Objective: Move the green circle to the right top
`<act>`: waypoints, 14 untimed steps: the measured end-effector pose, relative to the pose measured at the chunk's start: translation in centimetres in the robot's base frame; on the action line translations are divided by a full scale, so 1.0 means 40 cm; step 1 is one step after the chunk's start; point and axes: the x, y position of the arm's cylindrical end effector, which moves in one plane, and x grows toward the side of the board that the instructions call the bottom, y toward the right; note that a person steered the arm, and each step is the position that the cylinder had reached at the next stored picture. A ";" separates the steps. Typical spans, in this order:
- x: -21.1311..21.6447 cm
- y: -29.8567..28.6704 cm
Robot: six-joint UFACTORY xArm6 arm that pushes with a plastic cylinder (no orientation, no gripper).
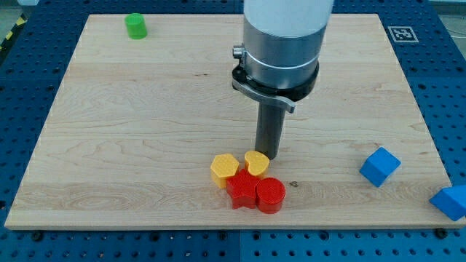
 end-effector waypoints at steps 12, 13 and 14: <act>-0.726 -0.746; -0.725 -0.689; -0.721 -0.536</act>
